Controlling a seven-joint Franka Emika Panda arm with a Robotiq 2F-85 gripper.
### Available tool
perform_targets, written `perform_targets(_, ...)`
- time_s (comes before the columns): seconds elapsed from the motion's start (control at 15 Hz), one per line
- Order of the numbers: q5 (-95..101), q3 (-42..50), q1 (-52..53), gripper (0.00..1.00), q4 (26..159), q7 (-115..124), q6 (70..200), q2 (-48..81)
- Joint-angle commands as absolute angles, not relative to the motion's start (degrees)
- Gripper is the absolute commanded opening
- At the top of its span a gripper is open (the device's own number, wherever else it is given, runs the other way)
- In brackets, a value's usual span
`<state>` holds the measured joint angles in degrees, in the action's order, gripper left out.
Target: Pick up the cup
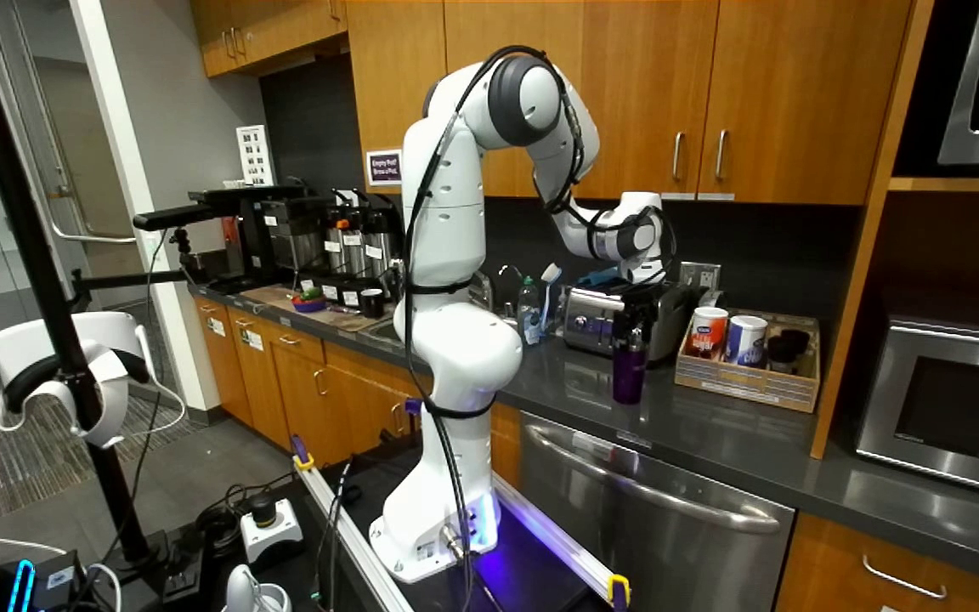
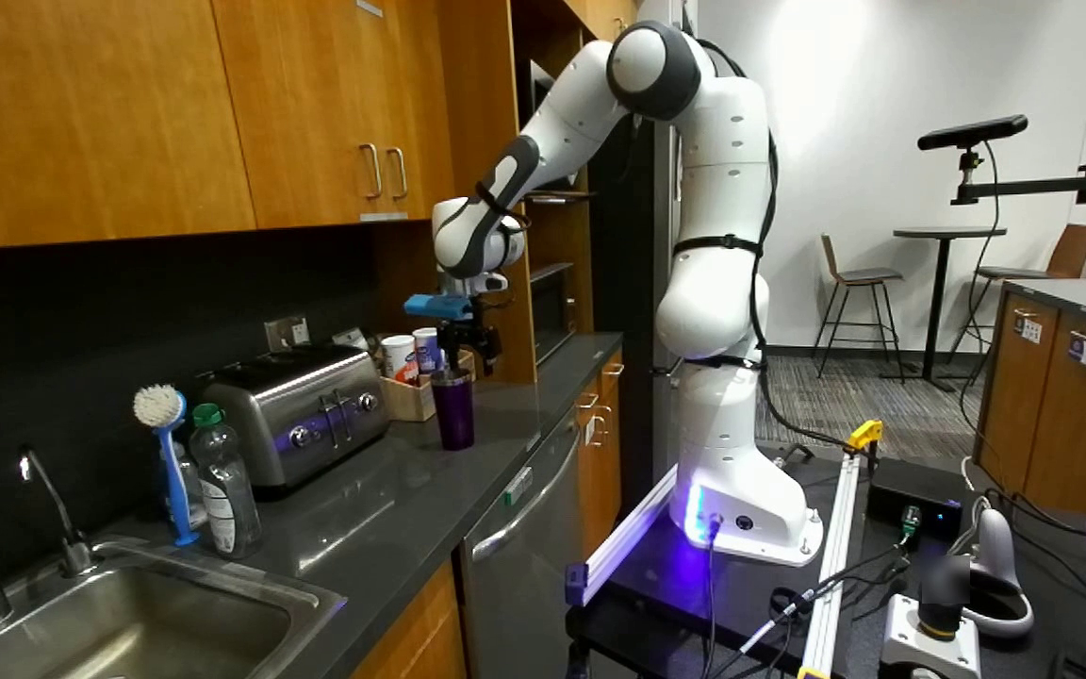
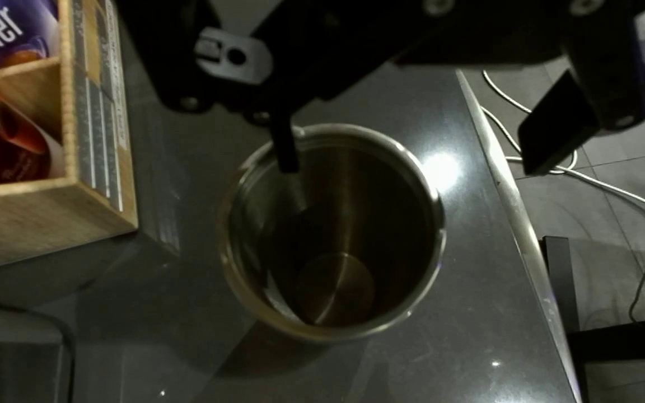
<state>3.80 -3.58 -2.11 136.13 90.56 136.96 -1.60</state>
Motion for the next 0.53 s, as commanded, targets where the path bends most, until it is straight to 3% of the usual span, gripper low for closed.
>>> perform_targets(0.0, -0.8, -2.3, -1.1, 1.00, 137.6, 82.6, 137.9, -3.4)
perform_targets(0.47, -2.7, -1.3, -1.3, 1.00, 136.4, 79.4, 136.6, -1.7)
